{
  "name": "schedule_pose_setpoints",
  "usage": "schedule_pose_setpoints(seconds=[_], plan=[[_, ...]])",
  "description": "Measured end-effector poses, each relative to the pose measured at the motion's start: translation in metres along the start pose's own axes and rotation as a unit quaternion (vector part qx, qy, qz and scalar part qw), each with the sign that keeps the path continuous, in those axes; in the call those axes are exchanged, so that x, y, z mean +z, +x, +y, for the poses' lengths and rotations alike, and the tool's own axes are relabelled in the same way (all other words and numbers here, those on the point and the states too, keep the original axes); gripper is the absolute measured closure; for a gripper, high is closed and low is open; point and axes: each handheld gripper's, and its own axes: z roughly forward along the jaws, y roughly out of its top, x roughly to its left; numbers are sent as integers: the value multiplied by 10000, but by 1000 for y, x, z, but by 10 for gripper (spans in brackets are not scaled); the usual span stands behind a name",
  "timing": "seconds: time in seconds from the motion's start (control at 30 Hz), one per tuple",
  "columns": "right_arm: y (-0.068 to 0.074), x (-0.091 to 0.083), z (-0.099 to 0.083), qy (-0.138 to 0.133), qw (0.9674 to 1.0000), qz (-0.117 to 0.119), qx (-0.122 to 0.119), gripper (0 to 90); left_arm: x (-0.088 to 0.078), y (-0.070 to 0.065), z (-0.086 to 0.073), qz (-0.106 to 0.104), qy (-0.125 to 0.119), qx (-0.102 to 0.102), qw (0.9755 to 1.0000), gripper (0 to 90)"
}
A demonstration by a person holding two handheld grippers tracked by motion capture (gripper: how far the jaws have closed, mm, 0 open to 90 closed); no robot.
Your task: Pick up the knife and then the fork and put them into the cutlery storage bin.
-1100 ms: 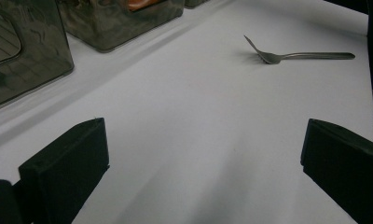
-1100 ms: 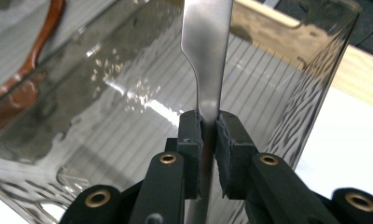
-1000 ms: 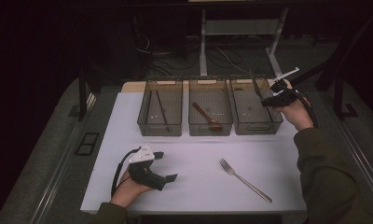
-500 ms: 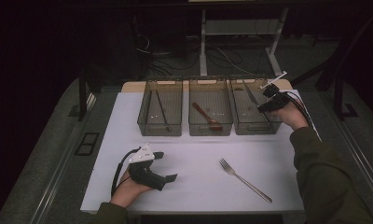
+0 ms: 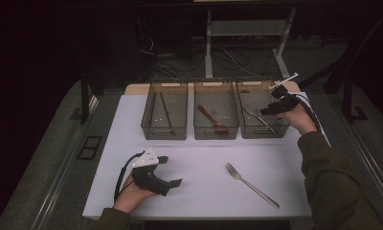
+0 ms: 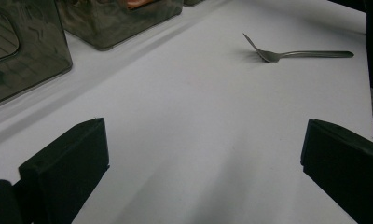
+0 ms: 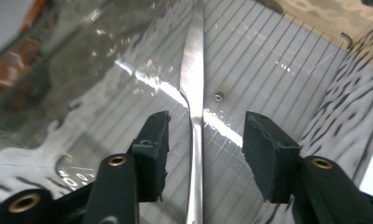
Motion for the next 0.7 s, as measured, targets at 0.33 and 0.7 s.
schedule_pose_setpoints(seconds=[0.33,0.7], plan=[[0,-23,-14,-764,9959,432,237,383,1,0,0,17,6,-22,10000,0],[17,-48,-34,-1423,9869,732,184,358,1,-1,0,9,28,2,10000,0]])
